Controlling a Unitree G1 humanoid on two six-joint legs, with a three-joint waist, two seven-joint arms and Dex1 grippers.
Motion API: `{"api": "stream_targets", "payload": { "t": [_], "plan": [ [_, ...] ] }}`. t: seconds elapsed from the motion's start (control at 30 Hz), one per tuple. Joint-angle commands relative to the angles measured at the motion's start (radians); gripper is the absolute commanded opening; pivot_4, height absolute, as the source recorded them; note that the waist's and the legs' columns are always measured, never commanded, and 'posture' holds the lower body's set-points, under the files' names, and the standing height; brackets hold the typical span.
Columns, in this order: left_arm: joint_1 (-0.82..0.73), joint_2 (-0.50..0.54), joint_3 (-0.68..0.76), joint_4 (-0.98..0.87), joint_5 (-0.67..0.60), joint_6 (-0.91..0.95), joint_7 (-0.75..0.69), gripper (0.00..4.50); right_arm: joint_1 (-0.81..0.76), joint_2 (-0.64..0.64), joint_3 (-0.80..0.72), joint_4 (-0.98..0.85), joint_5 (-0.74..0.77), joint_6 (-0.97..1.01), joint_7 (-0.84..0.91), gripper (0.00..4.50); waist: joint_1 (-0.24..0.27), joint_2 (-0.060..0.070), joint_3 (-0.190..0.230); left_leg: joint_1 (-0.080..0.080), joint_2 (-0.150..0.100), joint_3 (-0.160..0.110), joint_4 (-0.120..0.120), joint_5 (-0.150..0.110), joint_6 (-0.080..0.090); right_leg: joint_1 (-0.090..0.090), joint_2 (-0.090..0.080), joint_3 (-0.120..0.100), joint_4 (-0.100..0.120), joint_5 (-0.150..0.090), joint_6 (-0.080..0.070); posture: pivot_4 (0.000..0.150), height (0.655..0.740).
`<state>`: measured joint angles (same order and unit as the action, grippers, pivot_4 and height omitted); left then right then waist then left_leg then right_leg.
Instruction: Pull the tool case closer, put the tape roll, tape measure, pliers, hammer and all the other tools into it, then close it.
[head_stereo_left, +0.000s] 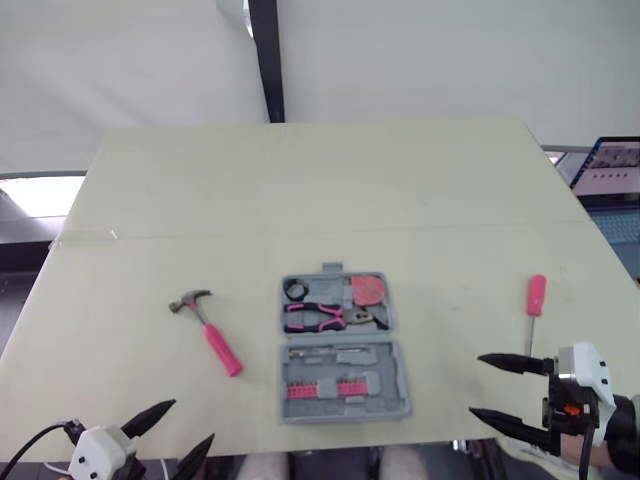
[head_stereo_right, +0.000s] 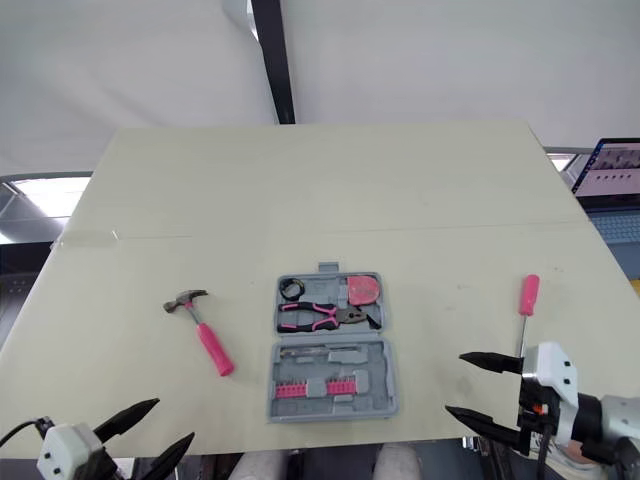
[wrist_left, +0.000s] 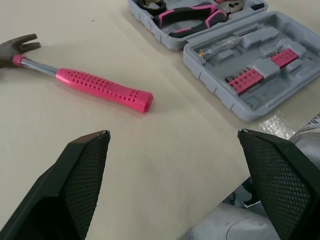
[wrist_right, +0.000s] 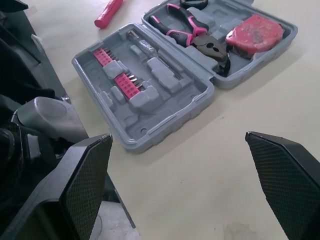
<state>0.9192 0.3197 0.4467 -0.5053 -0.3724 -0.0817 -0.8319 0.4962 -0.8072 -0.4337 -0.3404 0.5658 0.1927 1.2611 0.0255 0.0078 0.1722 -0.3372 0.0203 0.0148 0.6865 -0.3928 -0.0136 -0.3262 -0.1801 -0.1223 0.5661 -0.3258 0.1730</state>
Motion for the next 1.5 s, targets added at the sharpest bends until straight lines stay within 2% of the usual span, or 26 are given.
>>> {"api": "stream_targets", "payload": {
  "t": [0.03,0.37,0.5,0.57,0.7,0.93,1.13,1.27,1.37,1.5],
  "plan": [
    [0.026,-0.002,0.013,0.012,-0.003,-0.054,-0.004,4.38,0.012,0.007,-0.014,-0.006,0.004,-0.025,0.014,4.50,0.000,0.000,0.000,0.000,0.000,0.000,0.000,0.000,0.000,0.000,0.000,0.000,0.000,0.000,0.000,0.150,0.7400],
    [0.037,-0.002,-0.021,-0.048,-0.032,-0.028,0.024,4.38,0.023,0.003,-0.018,-0.013,0.009,-0.018,0.004,4.50,0.000,0.000,0.001,0.000,0.000,0.000,0.000,0.000,0.001,0.000,0.000,0.000,0.000,0.000,0.000,0.150,0.7400],
    [0.065,-0.027,-0.036,-0.104,-0.085,0.033,0.070,4.38,0.007,0.000,-0.013,-0.015,0.012,-0.014,-0.001,4.50,0.000,-0.001,0.001,0.000,0.000,0.000,0.000,0.000,0.001,0.000,0.000,0.000,0.000,0.000,0.000,0.150,0.7400],
    [0.056,-0.055,-0.029,-0.178,-0.146,0.131,0.177,4.38,-0.022,-0.007,-0.025,-0.030,0.033,-0.012,0.002,4.50,0.000,-0.001,0.002,0.000,0.000,0.000,0.000,0.000,0.001,0.000,0.000,0.000,0.000,0.000,0.000,0.150,0.7400],
    [-0.056,-0.099,-0.035,-0.282,-0.259,0.344,0.441,4.38,-0.093,-0.022,-0.056,-0.081,0.108,0.019,-0.003,4.50,0.001,0.002,0.003,-0.002,0.000,0.000,0.000,0.000,0.000,0.002,0.000,0.001,0.000,0.000,0.000,0.150,0.7400],
    [-0.217,-0.147,-0.071,-0.416,-0.330,0.599,0.817,4.38,-0.136,-0.049,-0.074,-0.089,0.130,0.031,0.021,4.50,0.005,0.002,0.003,-0.001,-0.001,-0.002,0.000,0.000,0.001,0.002,0.000,0.000,0.002,0.001,0.001,0.150,0.7400],
    [-0.363,-0.141,-0.066,-0.426,-0.360,0.720,0.974,4.38,-0.163,-0.070,-0.064,-0.070,0.126,0.041,0.027,4.50,0.000,0.001,0.003,0.001,-0.001,-0.001,0.000,0.000,0.001,0.002,0.001,0.001,0.004,0.001,0.002,0.150,0.7400],
    [-0.575,-0.133,-0.040,-0.346,-0.334,0.830,1.135,4.38,-0.182,-0.082,-0.057,-0.050,0.118,0.051,0.034,4.50,0.005,0.002,0.003,0.001,-0.001,-0.002,0.004,0.000,0.000,0.002,0.001,0.001,0.008,0.001,0.002,0.150,0.7400],
    [-0.705,-0.167,-0.037,-0.273,-0.329,0.906,1.239,4.38,-0.185,-0.085,-0.052,-0.045,0.111,0.050,0.036,4.50,0.005,0.002,0.003,0.001,-0.001,-0.003,0.005,0.000,0.000,0.003,0.001,0.001,0.009,0.001,0.002,0.150,0.7400],
    [-0.787,-0.233,-0.050,-0.224,-0.317,0.968,1.320,4.38,-0.191,-0.094,-0.065,-0.042,0.113,0.057,0.036,4.50,0.002,0.000,0.004,0.000,-0.001,-0.003,0.005,0.000,0.000,0.002,0.001,0.001,0.008,0.001,0.002,0.150,0.7400]
  ]
}}
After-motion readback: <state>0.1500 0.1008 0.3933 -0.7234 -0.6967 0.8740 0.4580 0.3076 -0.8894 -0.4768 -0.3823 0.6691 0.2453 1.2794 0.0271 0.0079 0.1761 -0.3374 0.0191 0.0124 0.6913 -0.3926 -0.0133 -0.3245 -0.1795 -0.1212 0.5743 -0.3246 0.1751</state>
